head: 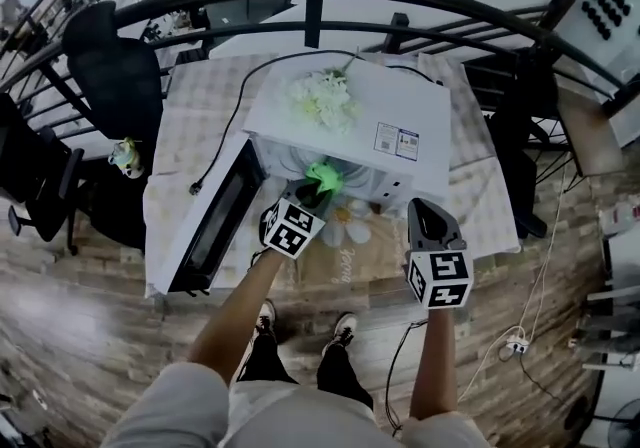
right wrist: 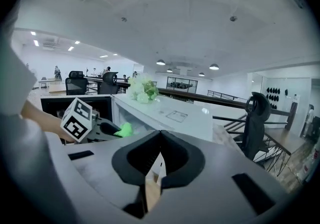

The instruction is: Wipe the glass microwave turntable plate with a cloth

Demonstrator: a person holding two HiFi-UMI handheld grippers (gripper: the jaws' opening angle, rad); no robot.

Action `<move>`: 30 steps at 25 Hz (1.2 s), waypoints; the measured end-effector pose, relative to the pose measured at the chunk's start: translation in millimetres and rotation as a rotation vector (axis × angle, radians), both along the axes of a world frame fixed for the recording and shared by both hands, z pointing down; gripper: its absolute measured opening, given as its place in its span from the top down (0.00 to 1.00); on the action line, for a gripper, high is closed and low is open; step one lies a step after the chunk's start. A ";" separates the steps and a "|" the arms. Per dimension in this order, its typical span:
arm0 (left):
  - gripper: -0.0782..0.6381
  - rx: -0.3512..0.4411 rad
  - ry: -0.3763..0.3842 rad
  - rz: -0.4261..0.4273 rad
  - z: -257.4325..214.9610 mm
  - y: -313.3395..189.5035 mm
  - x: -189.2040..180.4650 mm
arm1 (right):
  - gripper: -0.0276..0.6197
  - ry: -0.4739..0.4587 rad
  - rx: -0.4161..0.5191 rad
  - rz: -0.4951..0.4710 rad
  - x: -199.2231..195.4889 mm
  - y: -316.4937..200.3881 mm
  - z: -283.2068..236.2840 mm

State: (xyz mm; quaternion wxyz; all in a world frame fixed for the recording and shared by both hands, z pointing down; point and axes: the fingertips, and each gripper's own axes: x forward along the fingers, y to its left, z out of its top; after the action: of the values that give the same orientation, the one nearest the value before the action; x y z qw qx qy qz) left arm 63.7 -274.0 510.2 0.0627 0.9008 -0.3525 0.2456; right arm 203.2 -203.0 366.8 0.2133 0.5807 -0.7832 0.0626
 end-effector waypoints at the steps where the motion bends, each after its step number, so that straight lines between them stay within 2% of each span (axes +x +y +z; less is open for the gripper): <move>1: 0.77 0.003 0.015 -0.001 -11.5 8.0 -4.3 | 0.94 -0.003 0.016 -0.006 -2.9 -2.0 -11.4; 6: 0.77 0.092 0.087 -0.001 -89.5 35.2 -21.9 | 0.94 -0.012 0.082 -0.040 -17.5 -7.8 -64.5; 14: 0.77 0.286 0.189 -0.063 -212.7 32.1 -72.4 | 0.94 0.082 0.205 -0.114 -46.5 -11.8 -129.8; 22: 0.76 0.422 0.200 -0.158 -290.3 23.4 -115.9 | 0.94 0.102 0.307 -0.157 -62.6 -13.2 -177.9; 25: 0.76 0.474 0.186 -0.161 -309.8 23.9 -121.8 | 0.94 0.100 0.331 -0.165 -67.5 -16.6 -189.7; 30: 0.76 0.513 0.135 -0.132 -319.5 26.8 -121.8 | 0.94 0.112 0.330 -0.179 -74.8 -23.0 -196.4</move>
State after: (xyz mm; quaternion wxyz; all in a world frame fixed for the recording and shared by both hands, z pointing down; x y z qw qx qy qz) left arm -58.1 -247.2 190.8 -0.1283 0.8767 -0.4561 0.0830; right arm 128.3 -226.0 170.3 0.1635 0.5384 -0.8182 -0.1182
